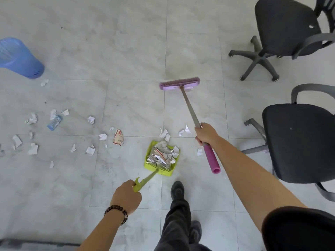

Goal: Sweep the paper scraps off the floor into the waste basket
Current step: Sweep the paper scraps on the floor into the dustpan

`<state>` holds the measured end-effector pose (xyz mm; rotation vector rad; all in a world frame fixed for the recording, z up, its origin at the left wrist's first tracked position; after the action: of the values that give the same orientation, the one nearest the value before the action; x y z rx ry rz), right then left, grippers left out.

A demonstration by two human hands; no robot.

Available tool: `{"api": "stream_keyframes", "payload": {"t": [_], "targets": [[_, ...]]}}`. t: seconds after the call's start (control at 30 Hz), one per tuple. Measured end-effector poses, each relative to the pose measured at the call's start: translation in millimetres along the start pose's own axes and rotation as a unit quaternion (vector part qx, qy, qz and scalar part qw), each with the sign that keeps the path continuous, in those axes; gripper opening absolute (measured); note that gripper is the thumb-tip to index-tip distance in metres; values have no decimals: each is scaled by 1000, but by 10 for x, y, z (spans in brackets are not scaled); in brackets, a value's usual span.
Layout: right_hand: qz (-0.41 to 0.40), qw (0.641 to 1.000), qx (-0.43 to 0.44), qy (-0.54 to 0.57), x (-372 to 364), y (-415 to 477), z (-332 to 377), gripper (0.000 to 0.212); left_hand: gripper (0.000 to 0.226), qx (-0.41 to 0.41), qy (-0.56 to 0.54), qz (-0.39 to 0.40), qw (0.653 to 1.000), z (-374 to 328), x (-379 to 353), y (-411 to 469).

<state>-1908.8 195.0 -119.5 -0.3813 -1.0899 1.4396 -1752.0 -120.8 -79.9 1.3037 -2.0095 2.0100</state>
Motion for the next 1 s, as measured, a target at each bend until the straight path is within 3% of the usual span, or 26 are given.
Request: {"api": "stream_keyframes", "payload": {"t": [0.17, 0.3, 0.4, 0.53, 0.7, 1.0], "targets": [[36, 995, -85, -31, -146, 316, -39, 14, 17, -6, 1, 2, 1000, -129, 22, 57], [95, 969, -227, -2, -211, -140, -885, 22, 16, -7, 7, 5, 1000, -113, 35, 24], [105, 958, -265, -40, -151, -621, -1508, 35, 15, -8, 10, 13, 1000, -191, 74, 58], [24, 967, -219, -131, 45, -1104, -1911, 48, 23, -7, 7, 20, 1000, -229, 119, 66], [24, 975, -147, -167, 5, -1327, -1777, 50, 27, -4, 12, 4, 1000, -162, 81, -13], [66, 978, -31, -195, -334, -547, -1096, 20, 11, -10, 20, -32, 999, 75, -95, -202]]}}
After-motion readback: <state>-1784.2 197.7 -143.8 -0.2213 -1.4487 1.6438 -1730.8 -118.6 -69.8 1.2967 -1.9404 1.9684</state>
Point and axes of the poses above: each hand's wrist, its own y-axis towards the middle knuckle, its own x-axis out of the back of the hand, z = x × y, the point moved 5 cm from there along y, towards the middle knuckle, and after that the axes turned 4 degrees about z, right-handed, at the moved point
